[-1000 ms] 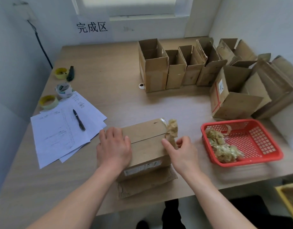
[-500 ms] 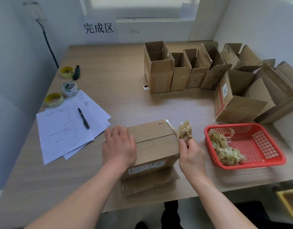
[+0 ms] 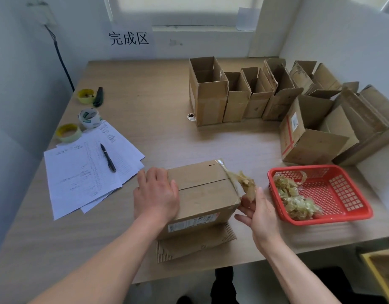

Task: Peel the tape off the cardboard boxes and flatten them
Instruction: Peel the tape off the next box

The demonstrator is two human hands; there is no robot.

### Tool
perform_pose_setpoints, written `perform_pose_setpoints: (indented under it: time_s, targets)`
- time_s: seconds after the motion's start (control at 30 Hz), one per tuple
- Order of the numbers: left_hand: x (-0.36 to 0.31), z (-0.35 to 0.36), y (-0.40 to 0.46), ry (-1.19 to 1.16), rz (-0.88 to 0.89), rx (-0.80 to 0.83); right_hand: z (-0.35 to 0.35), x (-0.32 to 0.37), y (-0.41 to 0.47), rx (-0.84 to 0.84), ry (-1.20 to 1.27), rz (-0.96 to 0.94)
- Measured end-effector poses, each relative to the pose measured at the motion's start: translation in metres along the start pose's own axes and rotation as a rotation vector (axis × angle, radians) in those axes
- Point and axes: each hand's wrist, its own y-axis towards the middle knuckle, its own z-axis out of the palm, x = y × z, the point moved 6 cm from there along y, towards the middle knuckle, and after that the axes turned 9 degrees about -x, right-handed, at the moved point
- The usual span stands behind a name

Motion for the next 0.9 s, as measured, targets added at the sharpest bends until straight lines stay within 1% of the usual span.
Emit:
perform_pose_setpoints:
  time_s: [0.1,0.2,0.3,0.43,0.5,0.6,0.63,0.67,0.7,0.73,0.77,0.8,0.87,0.9]
  targets:
    - [0.000,0.001,0.000,-0.006,-0.003,0.001,0.004,-0.002,-0.010,-0.030,0.169,0.017]
    - [0.000,0.000,0.000,-0.013,-0.002,-0.009,0.002,-0.015,-0.020,-0.111,0.275,0.098]
    - [0.000,0.000,0.000,-0.013,0.000,-0.011,-0.003,-0.026,-0.026,-0.154,0.252,0.141]
    - [0.000,0.000,-0.001,-0.012,-0.005,-0.011,-0.008,-0.017,-0.021,-0.203,0.170,0.142]
    - [-0.001,0.000,0.000,-0.012,-0.005,-0.010,-0.015,-0.007,-0.013,-0.266,0.214,0.160]
    - [-0.001,-0.001,-0.001,-0.018,-0.005,-0.010,-0.034,0.005,-0.001,-0.431,0.340,0.190]
    - [-0.001,-0.001,-0.001,-0.018,-0.005,-0.012,-0.040,0.009,0.002,-0.481,0.373,0.168]
    - [-0.001,-0.001,-0.001,-0.018,-0.004,-0.013,-0.047,0.015,0.003,-0.526,0.364,0.106]
    - [-0.001,-0.001,-0.001,-0.018,-0.004,-0.015,-0.053,0.023,0.004,-0.556,0.304,-0.011]
    - [-0.001,-0.001,-0.001,-0.018,-0.004,-0.017,-0.055,0.034,0.004,-0.551,0.208,-0.170]
    - [0.000,0.000,-0.001,-0.019,-0.005,-0.020,-0.051,0.044,0.001,-0.499,0.096,-0.336]
    - [0.000,0.000,0.000,-0.021,-0.006,-0.020,-0.042,0.052,-0.003,-0.404,-0.019,-0.470]
    - [-0.001,0.001,-0.001,-0.026,-0.005,-0.022,-0.018,0.054,-0.008,-0.198,-0.325,-0.624]
    - [-0.001,0.000,-0.001,-0.026,-0.004,-0.024,-0.008,0.051,-0.009,-0.141,-0.511,-0.673]
